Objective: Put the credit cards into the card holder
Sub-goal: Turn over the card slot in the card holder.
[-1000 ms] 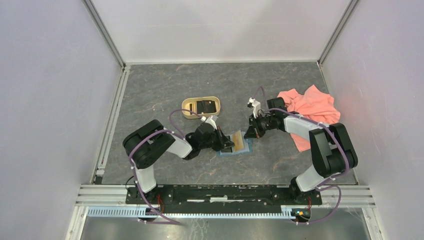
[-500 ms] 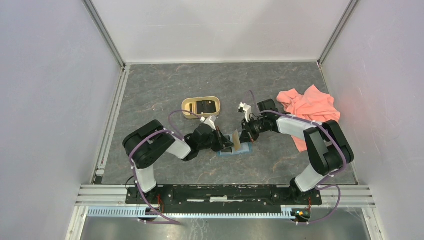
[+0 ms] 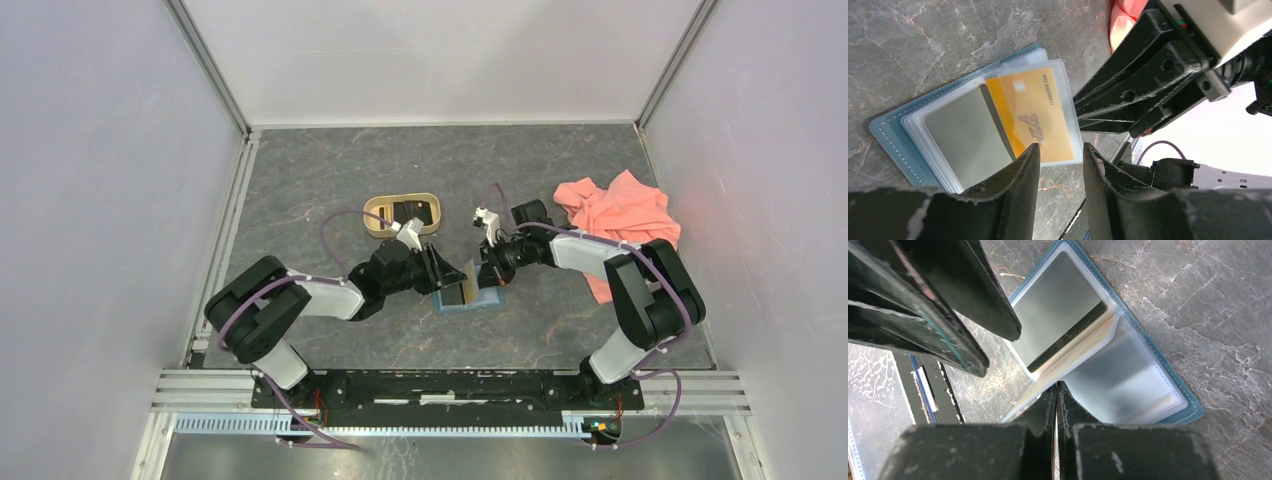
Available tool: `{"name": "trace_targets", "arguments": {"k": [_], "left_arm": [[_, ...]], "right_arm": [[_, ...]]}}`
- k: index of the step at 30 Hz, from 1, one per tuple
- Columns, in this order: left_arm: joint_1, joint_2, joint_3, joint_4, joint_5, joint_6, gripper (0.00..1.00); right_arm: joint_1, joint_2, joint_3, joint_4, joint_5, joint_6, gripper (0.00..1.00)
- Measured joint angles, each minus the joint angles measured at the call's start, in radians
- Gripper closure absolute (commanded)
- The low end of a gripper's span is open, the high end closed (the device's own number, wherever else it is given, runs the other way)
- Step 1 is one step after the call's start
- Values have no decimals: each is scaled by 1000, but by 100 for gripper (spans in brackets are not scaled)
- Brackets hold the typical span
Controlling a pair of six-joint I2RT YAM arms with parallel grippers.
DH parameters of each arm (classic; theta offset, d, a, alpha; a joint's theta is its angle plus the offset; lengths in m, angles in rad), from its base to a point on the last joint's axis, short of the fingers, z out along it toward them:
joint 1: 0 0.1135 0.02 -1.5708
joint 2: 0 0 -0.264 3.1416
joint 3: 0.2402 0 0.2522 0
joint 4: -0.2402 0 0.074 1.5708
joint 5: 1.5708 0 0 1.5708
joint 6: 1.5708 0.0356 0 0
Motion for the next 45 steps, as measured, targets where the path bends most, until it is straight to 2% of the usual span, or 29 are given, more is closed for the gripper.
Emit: {"name": "trace_targets", "arguments": {"k": [8,10,14,17,20,24,30,37,45], "left_arm": [[13,-208,11,-266,-72,106,50],[19,-276,13,-354,-101,142,47],[23,-484,15,-552,-198,206,33],[23,-674,10,-646,-272,244,26],[24,-842,-9,-691,-334,264,23],[24,-970,-48,-743,-389,283,22],[24,-1053,-94,-825,-421,293,22],[24,-1070,-106,-850,-428,293,22],[24,-1012,-108,-835,-428,293,19]], "right_arm": [[29,0,0,13,-21,4,99],[38,0,0,16,-27,4,98],[69,0,3,19,-29,5,98],[100,0,14,19,-27,5,98],[120,16,39,18,-27,4,97],[146,56,68,21,-14,-1,97],[191,69,75,18,17,-16,93],[196,69,80,14,25,-34,88],[195,50,108,-34,-2,-106,67]]}}
